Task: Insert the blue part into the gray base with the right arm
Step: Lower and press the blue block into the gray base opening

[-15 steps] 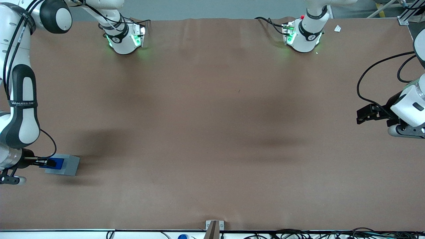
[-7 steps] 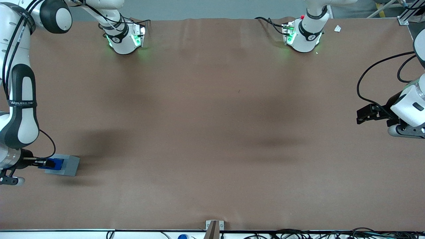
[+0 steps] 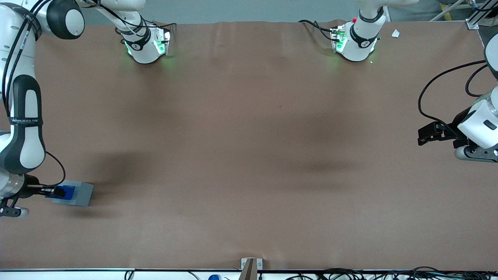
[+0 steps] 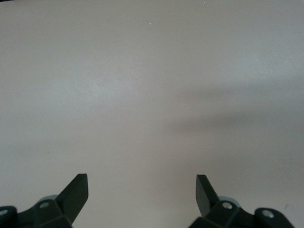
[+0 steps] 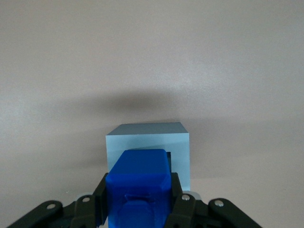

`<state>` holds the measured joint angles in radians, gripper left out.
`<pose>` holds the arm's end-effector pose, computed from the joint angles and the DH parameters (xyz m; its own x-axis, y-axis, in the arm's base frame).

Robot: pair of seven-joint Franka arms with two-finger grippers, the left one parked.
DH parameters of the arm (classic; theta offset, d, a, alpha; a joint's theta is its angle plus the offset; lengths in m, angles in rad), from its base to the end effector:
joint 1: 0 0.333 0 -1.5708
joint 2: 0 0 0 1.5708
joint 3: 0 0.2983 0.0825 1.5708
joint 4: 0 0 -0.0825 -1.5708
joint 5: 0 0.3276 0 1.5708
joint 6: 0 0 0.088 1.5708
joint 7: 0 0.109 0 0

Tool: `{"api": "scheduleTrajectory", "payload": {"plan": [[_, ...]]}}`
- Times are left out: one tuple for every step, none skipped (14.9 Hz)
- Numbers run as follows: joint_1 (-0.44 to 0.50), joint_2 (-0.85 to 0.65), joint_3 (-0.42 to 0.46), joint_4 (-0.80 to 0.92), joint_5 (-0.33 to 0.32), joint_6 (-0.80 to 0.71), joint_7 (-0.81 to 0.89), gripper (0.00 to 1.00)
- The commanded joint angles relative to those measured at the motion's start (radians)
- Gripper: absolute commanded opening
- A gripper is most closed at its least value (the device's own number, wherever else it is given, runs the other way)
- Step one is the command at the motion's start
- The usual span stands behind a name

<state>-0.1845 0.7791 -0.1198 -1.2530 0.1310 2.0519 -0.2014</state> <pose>0.6653 -0.1785 0.3105 0.9914 -0.1268 0.0310 -0.1259 -0.9916 -0.0279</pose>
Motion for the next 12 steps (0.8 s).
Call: {"api": "scheduleTrajectory", "payload": {"plan": [[-0.012, -0.006, 0.014, -0.003, 0.012, 0.004, -0.004, 0.0], [-0.012, -0.006, 0.012, -0.003, 0.01, 0.004, -0.003, 0.0], [-0.012, -0.006, 0.012, -0.003, 0.009, 0.002, 0.002, 0.0], [-0.012, -0.006, 0.012, -0.005, 0.009, 0.002, 0.004, 0.0], [-0.013, -0.004, 0.012, -0.006, 0.009, 0.001, 0.004, 0.0], [-0.015, -0.004, 0.012, -0.008, 0.009, 0.001, 0.004, 0.0], [-0.015, -0.004, 0.012, -0.009, 0.009, 0.001, 0.004, 0.0], [-0.015, -0.003, 0.012, -0.011, 0.009, 0.001, 0.004, 0.0], [-0.016, -0.003, 0.011, -0.012, 0.009, 0.001, 0.004, 0.0], [-0.016, -0.001, 0.011, -0.012, 0.009, 0.001, 0.004, 0.0], [-0.018, -0.001, 0.011, -0.012, 0.009, 0.001, 0.004, 0.0], [-0.016, 0.0, 0.011, -0.012, 0.009, 0.001, 0.004, 0.0]]}}
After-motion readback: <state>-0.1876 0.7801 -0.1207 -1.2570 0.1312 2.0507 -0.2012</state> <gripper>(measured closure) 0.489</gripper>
